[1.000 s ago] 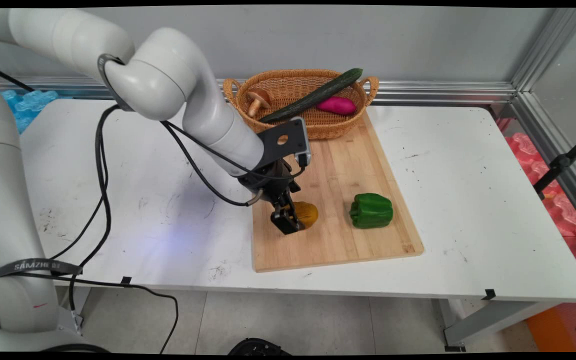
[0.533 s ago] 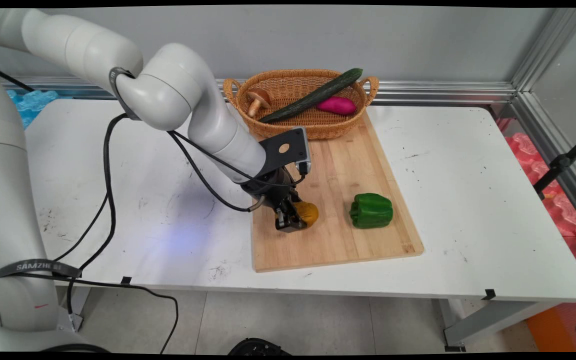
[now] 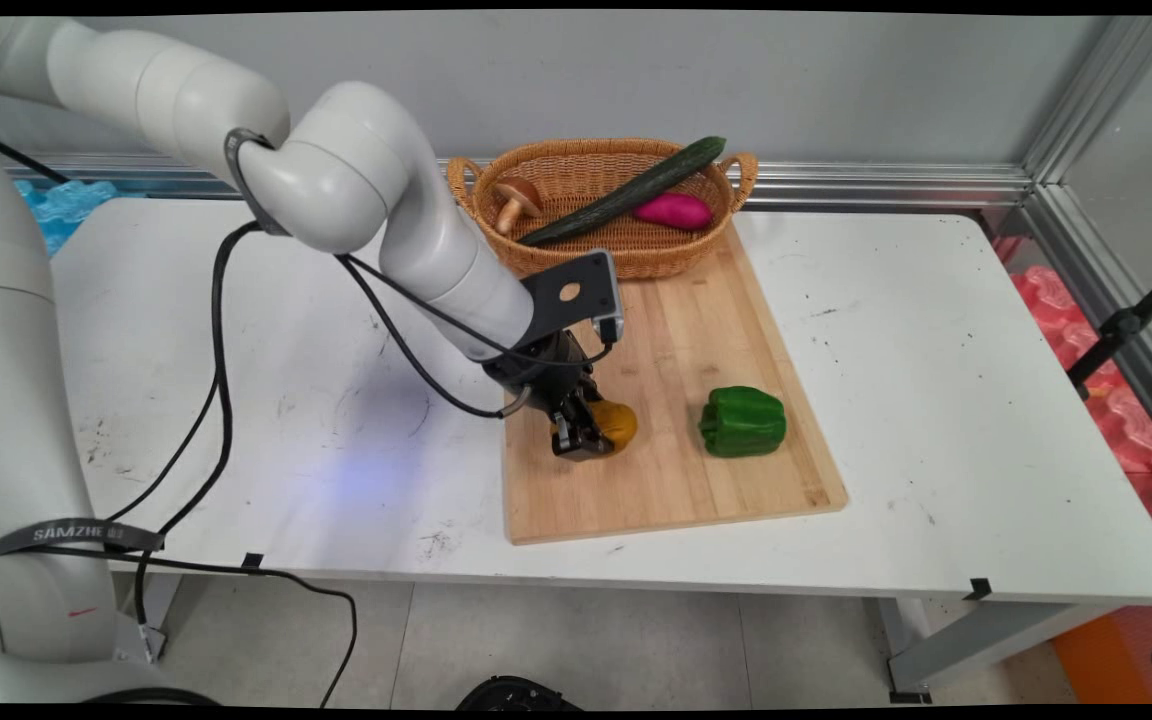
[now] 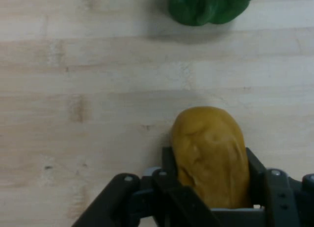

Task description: Place the picked object in the vegetable basket

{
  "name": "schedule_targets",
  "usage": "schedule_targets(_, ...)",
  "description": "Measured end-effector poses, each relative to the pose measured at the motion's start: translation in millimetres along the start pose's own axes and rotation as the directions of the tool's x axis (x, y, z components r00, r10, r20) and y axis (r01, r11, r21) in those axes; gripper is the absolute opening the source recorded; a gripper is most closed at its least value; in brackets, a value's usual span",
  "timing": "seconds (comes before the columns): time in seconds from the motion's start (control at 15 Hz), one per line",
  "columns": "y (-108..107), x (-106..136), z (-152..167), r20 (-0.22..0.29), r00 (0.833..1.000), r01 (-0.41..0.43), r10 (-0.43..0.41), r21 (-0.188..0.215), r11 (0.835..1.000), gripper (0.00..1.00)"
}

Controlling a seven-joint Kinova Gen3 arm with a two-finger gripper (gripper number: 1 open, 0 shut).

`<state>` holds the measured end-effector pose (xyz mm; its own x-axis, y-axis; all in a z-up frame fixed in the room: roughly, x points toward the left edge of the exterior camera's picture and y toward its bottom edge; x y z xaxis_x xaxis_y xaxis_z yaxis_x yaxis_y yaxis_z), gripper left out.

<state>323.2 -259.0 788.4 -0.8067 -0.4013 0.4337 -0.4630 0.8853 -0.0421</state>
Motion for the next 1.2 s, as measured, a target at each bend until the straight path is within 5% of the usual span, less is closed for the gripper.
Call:
schedule_targets(0.53, -43.5, 49.4, -31.2, -0.039, 0.999, -0.015, 0.015, 0.002, 1.000, 0.00)
schedule_targets(1.2, -150.2, 112.6, -59.7, -0.124, 0.992, 0.011, 0.005, 0.128, 0.992, 0.00)
